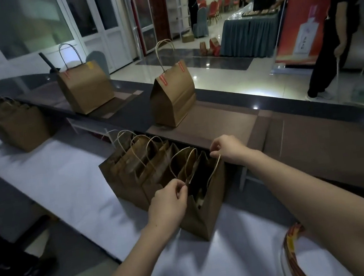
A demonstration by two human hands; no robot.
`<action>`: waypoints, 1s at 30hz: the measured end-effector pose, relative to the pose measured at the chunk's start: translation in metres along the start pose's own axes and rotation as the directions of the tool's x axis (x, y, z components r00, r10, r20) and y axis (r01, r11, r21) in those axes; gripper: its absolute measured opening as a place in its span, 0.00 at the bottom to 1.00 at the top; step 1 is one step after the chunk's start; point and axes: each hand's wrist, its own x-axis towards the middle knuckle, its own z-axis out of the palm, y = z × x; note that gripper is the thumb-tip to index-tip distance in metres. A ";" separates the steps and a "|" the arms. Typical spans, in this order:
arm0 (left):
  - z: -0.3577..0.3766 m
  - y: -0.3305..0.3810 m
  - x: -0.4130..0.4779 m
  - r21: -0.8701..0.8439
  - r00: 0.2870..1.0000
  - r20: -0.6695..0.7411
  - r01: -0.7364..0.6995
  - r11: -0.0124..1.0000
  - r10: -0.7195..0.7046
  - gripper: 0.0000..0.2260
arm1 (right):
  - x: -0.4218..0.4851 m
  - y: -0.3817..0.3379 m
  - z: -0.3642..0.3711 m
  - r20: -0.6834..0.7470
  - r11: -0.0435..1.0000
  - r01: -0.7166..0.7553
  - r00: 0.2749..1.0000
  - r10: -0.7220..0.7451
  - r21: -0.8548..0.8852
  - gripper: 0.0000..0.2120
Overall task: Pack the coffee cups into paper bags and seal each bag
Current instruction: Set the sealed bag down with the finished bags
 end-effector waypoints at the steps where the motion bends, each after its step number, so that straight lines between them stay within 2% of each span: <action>1: 0.003 -0.001 -0.002 0.025 1.000 0.019 -0.001 1.000 0.000 0.10 | 0.000 0.000 0.002 0.003 0.999 0.011 1.000 -0.010 -0.036 0.08; 7: 0.018 -0.003 -0.007 0.099 0.997 0.075 0.006 0.995 -0.013 0.14 | 0.000 0.003 0.011 0.020 0.989 0.006 1.000 -0.003 -0.144 0.10; 17: 0.032 -0.001 -0.013 0.034 0.993 0.081 0.081 0.996 -0.083 0.08 | -0.004 0.006 0.021 -0.013 0.971 0.057 0.998 -0.062 -0.231 0.10; 22: 0.033 0.003 -0.022 -0.008 0.986 0.046 0.159 0.987 -0.159 0.12 | -0.014 0.005 0.024 -0.040 0.974 0.081 0.995 -0.091 -0.212 0.08; 26: 0.030 0.001 -0.028 -0.058 0.987 0.037 0.156 0.986 -0.154 0.08 | -0.022 0.005 0.021 -0.065 0.976 0.093 0.992 -0.108 -0.199 0.06; 30: 0.020 0.003 -0.032 -0.093 0.992 0.007 0.125 0.988 -0.125 0.07 | -0.036 0.003 0.013 -0.068 0.992 0.023 0.997 -0.032 -0.121 0.06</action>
